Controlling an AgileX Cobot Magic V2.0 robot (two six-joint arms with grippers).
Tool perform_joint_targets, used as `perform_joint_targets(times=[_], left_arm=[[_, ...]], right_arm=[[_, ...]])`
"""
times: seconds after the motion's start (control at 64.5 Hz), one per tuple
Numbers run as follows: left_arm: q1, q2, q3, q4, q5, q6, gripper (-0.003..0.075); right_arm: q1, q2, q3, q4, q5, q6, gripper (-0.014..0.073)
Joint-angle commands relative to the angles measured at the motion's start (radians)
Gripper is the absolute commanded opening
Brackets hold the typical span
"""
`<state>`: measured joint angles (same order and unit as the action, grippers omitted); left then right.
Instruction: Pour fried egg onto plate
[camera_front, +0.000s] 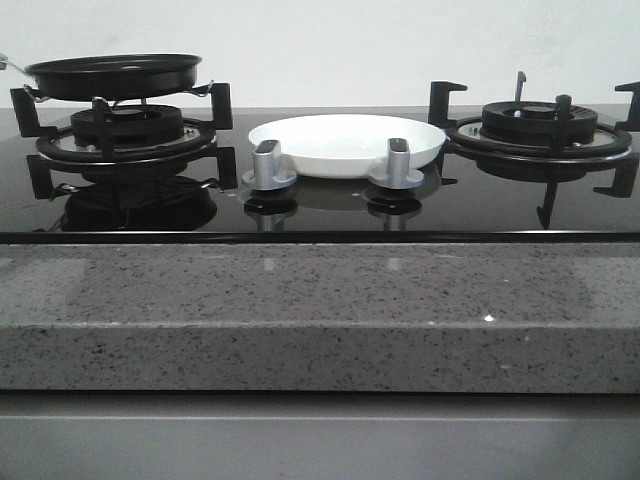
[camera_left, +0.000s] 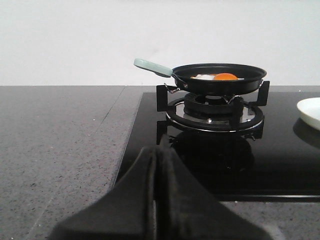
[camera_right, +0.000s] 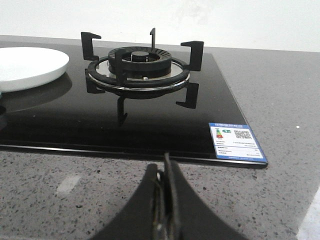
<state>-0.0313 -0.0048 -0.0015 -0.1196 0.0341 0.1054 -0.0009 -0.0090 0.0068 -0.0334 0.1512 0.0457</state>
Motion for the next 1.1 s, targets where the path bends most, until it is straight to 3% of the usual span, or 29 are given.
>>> perform_joint_targets(times=[0.0,0.295,0.481,0.714,0.791,0.9,1.008,1.086], left_arm=[[0.003,0.0,-0.071,-0.048,-0.058,-0.017,-0.002],[0.003,0.298,-0.381,-0.044,0.165,-0.017,-0.002],[0.003,0.507,-0.484,-0.044,0.11,-0.017,-0.0019],[0.003,0.55,-0.491,-0.044,0.041,-0.017,-0.0004],[0.003,0.55,-0.491,-0.044,0.043,-0.017,0.0074],[0.003,0.55,-0.491,-0.044,0.045,-0.017,0.0279],[0.003,0.55,-0.491,-0.047,0.045,-0.017,0.0531],[0.003,0.55,-0.491,-0.047,0.045,-0.017,0.0619]], right_arm=[[-0.005,-0.017,-0.097,-0.007,-0.033,-0.002,-0.006],[-0.005,0.198,-0.4,-0.044,0.108,-0.002,-0.006],[-0.005,0.38,-0.523,-0.05,0.144,-0.002,-0.006],[-0.005,0.417,-0.532,-0.05,0.132,-0.002,-0.0015],[-0.005,0.417,-0.532,-0.05,0.13,-0.002,0.0076],[-0.005,0.417,-0.532,-0.05,0.128,-0.002,0.026],[-0.005,0.417,-0.532,-0.049,0.129,-0.002,0.0465],[-0.005,0.417,-0.532,-0.049,0.128,-0.002,0.0589]])
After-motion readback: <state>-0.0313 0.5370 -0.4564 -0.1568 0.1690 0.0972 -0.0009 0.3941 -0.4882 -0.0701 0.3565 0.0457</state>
